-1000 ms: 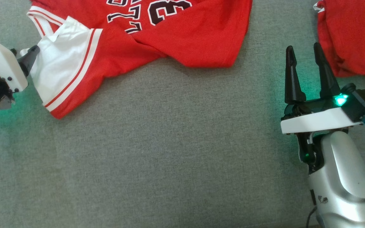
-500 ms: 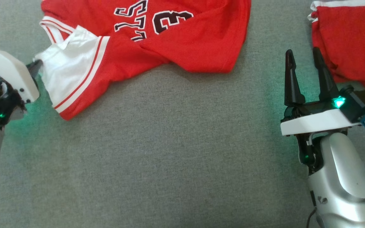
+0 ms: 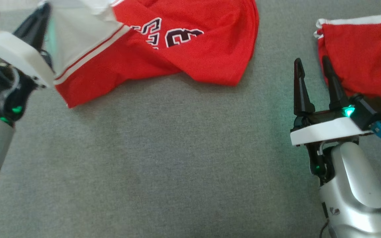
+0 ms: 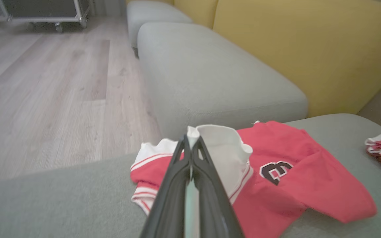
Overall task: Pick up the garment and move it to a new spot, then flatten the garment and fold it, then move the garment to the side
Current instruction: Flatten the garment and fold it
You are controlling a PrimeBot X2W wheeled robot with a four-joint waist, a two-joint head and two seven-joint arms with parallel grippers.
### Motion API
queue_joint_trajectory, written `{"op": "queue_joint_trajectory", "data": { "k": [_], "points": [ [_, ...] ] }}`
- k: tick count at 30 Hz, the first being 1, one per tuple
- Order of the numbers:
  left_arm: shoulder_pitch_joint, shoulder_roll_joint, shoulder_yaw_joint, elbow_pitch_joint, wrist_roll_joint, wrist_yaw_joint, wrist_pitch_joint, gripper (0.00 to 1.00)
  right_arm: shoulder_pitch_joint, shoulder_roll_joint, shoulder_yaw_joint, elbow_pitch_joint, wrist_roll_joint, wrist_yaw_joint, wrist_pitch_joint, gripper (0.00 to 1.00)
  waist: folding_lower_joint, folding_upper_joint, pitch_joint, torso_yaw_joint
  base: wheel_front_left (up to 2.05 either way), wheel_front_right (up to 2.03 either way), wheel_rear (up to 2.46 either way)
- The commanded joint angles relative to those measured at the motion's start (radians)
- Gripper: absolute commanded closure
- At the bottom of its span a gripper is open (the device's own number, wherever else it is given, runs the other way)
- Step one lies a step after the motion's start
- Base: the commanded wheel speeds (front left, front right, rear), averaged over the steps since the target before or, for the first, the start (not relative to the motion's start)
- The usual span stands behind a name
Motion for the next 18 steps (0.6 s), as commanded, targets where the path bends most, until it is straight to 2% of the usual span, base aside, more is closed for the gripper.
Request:
{"op": "queue_joint_trajectory", "data": {
  "k": [1, 7, 13, 18],
  "points": [
    [-0.036, 0.071, 0.027, -0.043, -0.004, -0.002, -0.018, 1.0, 0.001, 0.005, 0.025, -0.026, 0.005, -0.001, -0.006, 0.0, 0.0, -0.0001, -0.02, 0.012, 0.0, 0.0, 0.0],
    [0.022, 0.18, -0.168, -0.261, -0.013, -0.002, -0.068, 1.0, 0.019, 0.005, 0.031, 0.001, 0.014, -0.001, -0.006, 0.0, 0.0, -0.0001, -0.084, 0.051, 0.0, 0.0, 0.0],
    [0.129, 0.302, -0.334, -0.415, -0.075, -0.002, -0.032, 1.0, 0.04, 0.005, 0.045, 0.031, 0.027, -0.001, -0.006, 0.0, 0.0, -0.0001, -0.138, 0.082, 0.0, 0.0, 0.0],
    [0.2, 0.342, -0.449, -0.491, -0.089, -0.002, -0.044, 1.0, 0.049, 0.005, 0.054, 0.046, 0.034, -0.001, -0.006, 0.0, 0.0, -0.0001, -0.162, 0.089, 0.0, 0.0, 0.0]
  ]
}}
